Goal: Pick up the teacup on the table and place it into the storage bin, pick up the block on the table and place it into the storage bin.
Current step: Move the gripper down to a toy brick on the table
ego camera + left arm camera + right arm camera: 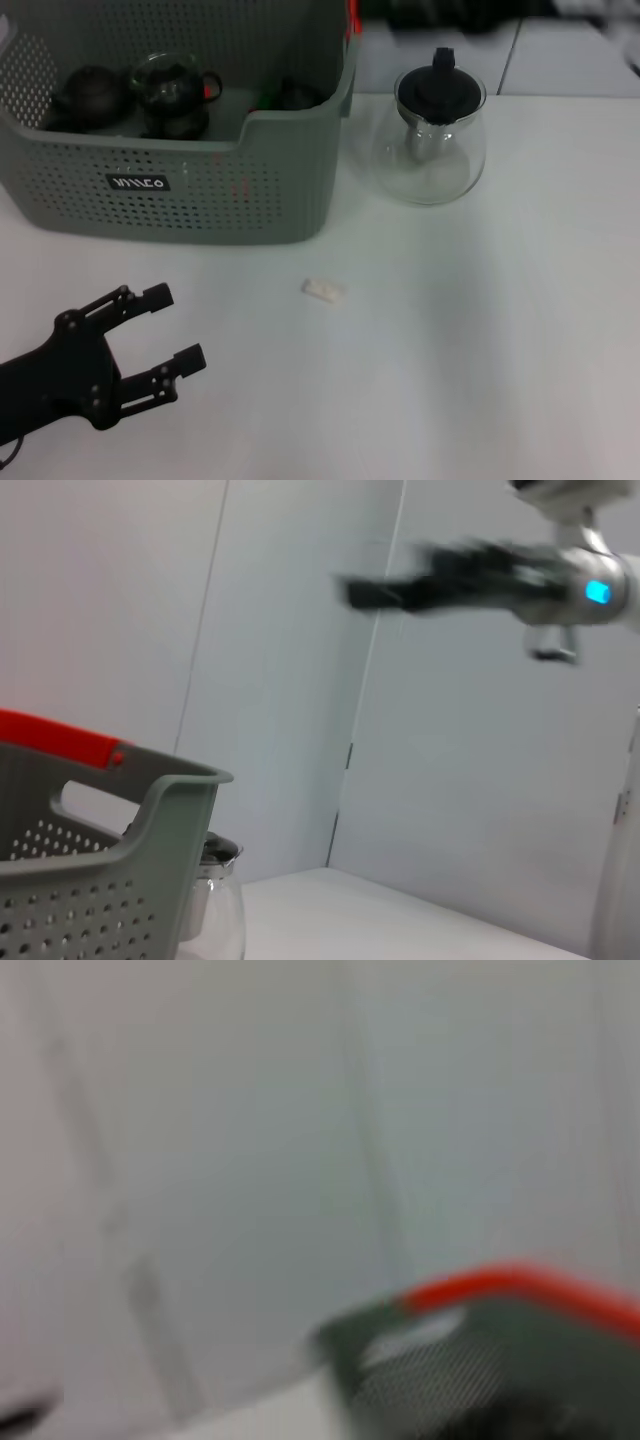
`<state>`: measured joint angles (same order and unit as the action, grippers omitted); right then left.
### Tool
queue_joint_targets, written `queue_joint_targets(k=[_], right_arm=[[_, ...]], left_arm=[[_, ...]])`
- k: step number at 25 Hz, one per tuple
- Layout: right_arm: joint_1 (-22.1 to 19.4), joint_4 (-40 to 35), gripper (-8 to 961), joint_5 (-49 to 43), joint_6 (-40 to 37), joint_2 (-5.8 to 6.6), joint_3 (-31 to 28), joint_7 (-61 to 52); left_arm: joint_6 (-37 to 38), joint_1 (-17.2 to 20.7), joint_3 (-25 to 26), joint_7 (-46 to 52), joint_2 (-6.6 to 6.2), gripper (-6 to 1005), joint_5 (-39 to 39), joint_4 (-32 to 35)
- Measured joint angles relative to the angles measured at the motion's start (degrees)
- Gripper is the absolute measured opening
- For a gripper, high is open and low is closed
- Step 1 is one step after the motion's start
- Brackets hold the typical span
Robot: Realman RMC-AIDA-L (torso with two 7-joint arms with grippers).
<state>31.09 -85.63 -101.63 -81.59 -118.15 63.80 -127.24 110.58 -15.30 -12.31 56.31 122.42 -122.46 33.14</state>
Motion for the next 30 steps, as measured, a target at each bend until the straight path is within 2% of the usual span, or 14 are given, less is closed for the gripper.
queue_joint_targets(k=[2,4,5,7,8,9,11,13,14,17,19,24,27,30], right_arm=[[-0.40,-1.36,844,-1.67,-12.84,0.22,-4.23,-1.74],[0.02,-2.04,914,-6.24,-21.93,0.29,-7.22,-4.02],[0.25,-2.27,949,-8.64,-24.48,0.28,-7.63,-5.08],[1.31,-2.42,936,-18.18,-26.82,-0.16,-5.73,-7.19],[1.31,-2.42,930,-18.18,-26.82,-0.16,-5.73,-7.19],[1.90,-2.10,923,-22.21,-26.62,-0.63,-4.33,-7.34],[3.42,-1.21,910,-29.31,-25.33,-1.77,-0.60,-7.51],[4.56,0.14,897,-33.20,-22.73,-2.36,4.53,-8.26],[4.99,1.07,891,-34.05,-20.59,-2.35,7.96,-8.83],[6.68,3.78,788,-35.54,-14.04,-2.22,17.35,-10.30],[8.38,6.21,719,-36.25,-10.54,-2.27,21.37,-10.98],[13.91,15.68,618,-36.17,-2.28,-2.51,26.52,-15.81],[17.22,22.24,623,-35.96,2.43,-2.60,27.55,-19.76],[18.68,26.25,627,-35.99,7.82,-2.66,29.44,-21.02]], left_arm=[[-0.02,-0.37,0.01,0.17,-0.09,825,-0.21,0.00],[-0.08,-0.59,0.01,0.28,-0.17,825,-0.31,0.00],[-0.08,-0.64,0.00,0.29,-0.17,825,-0.32,0.00],[-0.13,-0.66,0.04,0.31,-0.19,825,-0.32,0.00],[-0.12,-0.69,0.00,0.31,-0.17,825,-0.32,0.00],[-0.12,-0.66,0.03,0.32,-0.18,825,-0.32,0.00],[-0.13,-0.64,0.00,0.33,-0.11,824,-0.32,0.00],[-0.12,-0.48,0.03,0.34,0.02,824,-0.31,0.00],[-0.12,-0.43,0.01,0.34,0.06,824,-0.28,-0.02],[-0.12,-0.09,0.01,0.35,0.10,824,-0.13,-0.07],[-0.11,0.10,0.00,0.33,0.10,824,-0.10,-0.09],[-0.10,0.58,0.01,0.07,0.25,824,0.00,-0.09],[-0.10,0.69,0.00,0.04,0.35,824,0.02,-0.09],[-0.10,0.71,0.01,0.02,0.37,824,0.03,-0.09]])
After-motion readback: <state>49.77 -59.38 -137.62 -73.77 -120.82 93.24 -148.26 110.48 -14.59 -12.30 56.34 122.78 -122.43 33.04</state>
